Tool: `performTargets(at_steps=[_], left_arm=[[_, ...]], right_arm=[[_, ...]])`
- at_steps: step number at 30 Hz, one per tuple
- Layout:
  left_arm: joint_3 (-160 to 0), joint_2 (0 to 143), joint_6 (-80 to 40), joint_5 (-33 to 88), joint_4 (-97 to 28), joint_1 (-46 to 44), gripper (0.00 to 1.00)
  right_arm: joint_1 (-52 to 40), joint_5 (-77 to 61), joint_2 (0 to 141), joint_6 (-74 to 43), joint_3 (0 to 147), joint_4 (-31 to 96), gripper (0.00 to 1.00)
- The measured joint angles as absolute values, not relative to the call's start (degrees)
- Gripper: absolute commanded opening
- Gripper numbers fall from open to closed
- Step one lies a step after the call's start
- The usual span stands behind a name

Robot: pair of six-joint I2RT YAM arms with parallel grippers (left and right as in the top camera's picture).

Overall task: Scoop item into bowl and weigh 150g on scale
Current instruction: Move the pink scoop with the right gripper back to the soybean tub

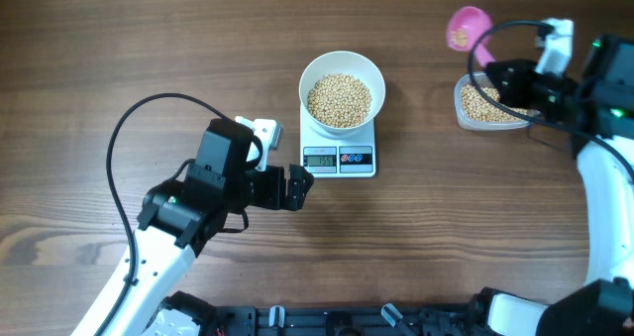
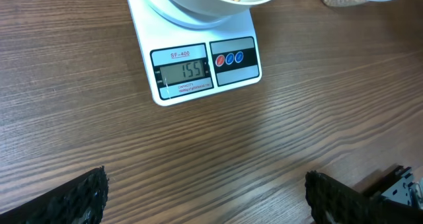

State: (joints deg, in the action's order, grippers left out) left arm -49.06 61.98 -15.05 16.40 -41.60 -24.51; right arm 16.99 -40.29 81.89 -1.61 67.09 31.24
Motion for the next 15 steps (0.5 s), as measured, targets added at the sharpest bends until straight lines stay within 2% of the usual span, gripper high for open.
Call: performTargets(at_steps=[5, 15], left_arm=[[-49.1, 62.0, -15.0, 16.4, -41.6, -24.5, 1.0], [-49.1, 62.0, -15.0, 16.4, -41.6, -24.5, 1.0]], right_arm=[[19.3, -28.3, 77.7, 5.5, 67.1, 39.6, 0.04], [19.3, -11.3, 77.0, 13.8, 67.1, 45.9, 0.04]])
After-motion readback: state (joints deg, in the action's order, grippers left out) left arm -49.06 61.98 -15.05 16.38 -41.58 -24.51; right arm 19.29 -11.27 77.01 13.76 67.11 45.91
